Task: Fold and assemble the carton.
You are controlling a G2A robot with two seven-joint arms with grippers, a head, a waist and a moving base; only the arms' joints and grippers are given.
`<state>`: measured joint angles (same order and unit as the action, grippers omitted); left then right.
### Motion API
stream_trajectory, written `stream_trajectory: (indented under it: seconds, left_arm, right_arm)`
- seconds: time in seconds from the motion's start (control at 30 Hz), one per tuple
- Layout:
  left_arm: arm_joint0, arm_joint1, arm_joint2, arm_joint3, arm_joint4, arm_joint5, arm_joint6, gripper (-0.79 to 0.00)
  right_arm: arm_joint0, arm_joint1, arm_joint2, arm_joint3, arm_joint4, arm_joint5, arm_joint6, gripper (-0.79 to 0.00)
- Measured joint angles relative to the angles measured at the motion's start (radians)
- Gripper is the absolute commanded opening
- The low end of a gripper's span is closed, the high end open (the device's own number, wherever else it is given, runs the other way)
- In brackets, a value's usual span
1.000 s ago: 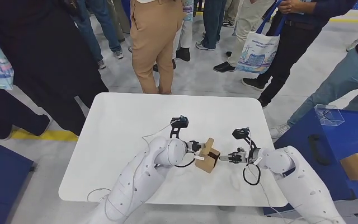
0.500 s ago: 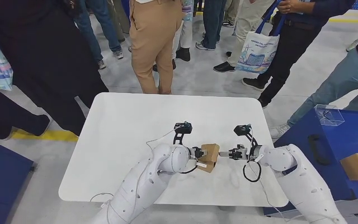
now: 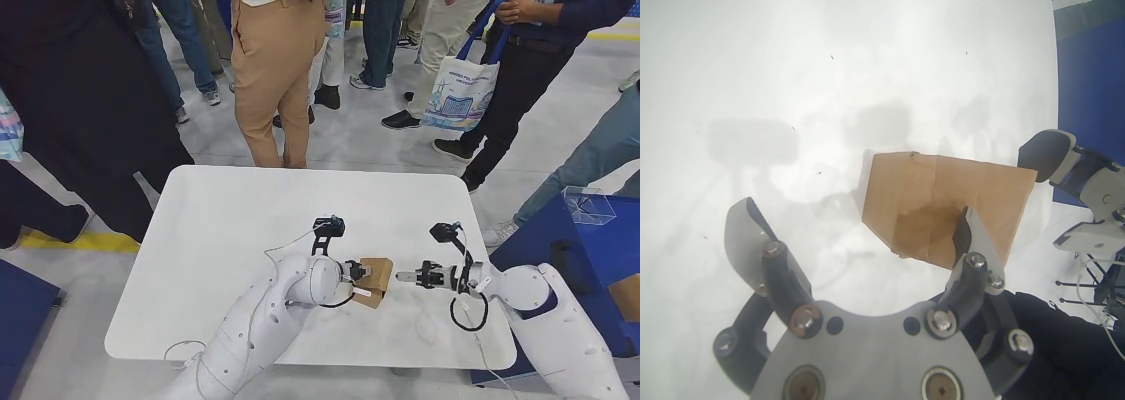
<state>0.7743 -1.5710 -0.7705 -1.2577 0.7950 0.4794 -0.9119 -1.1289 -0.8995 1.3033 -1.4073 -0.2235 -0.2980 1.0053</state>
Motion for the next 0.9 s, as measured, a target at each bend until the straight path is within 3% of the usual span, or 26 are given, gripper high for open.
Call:
stream_trajectory:
  seconds: [0.9]
  left_arm:
    - [0.014,-0.007,-0.028,0.02,0.009,-0.04,-0.032,0.0]
  right_arm:
    - [0.043,-0.029,-0.12,0.034,-0.135,0.075,-0.125,0.0]
